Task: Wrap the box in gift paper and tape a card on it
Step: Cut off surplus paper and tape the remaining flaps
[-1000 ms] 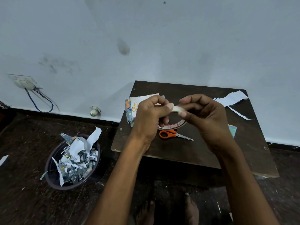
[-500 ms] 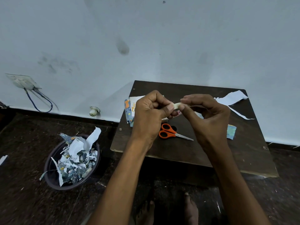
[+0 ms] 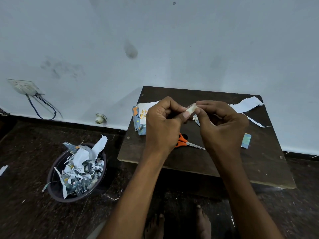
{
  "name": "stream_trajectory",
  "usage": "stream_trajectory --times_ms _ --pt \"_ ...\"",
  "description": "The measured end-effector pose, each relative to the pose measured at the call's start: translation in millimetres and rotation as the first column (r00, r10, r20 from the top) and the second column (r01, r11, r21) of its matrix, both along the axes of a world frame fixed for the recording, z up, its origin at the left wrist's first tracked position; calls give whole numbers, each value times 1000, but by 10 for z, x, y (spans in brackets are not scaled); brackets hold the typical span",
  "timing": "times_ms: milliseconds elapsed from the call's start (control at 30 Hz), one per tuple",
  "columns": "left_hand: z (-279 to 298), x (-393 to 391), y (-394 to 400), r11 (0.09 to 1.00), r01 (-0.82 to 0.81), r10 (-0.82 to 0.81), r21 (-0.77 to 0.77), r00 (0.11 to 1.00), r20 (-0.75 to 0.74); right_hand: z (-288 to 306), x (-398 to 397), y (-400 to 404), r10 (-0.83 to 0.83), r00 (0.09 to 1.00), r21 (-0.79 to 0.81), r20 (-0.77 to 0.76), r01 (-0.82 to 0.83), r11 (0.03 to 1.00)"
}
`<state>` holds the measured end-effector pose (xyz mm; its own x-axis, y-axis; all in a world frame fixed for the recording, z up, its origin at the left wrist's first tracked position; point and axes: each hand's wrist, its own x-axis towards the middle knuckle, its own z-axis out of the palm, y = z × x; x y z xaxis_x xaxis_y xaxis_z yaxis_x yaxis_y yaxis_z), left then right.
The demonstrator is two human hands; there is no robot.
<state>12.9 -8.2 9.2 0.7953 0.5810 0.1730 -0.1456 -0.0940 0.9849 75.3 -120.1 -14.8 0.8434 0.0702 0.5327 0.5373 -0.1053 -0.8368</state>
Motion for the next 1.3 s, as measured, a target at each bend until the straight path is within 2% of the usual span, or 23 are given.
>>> stream_trajectory --times_ms 300,500,833,967,1067,1167,1233,1300 --pt "-38 39 -78 992 -60 61 114 998 -5 -5 -2 1 -111 947 -271 302 197 942" --pt "-57 44 -74 991 -34 35 130 999 -4 4 1 -12 -108 942 -351 318 223 910" --pt "-15 27 -23 985 -21 22 169 1000 -6 3 24 -50 -18 961 -388 278 129 913" --pt "9 10 -8 988 -10 13 156 1000 -20 -4 57 -86 -39 981 -344 192 104 933" --pt "21 -4 18 992 -8 11 124 1000 -29 5 66 -91 22 997 -208 -81 -39 977" --pt "36 -20 30 993 -17 20 116 999 -27 30 58 -94 176 944 39 -279 -172 984" --pt "46 -29 28 993 -19 23 119 999 -31 29 64 -100 236 920 132 -313 -205 970" --pt "54 -34 28 993 -23 28 119 999 -40 16 73 -98 249 918 150 -310 -211 966"
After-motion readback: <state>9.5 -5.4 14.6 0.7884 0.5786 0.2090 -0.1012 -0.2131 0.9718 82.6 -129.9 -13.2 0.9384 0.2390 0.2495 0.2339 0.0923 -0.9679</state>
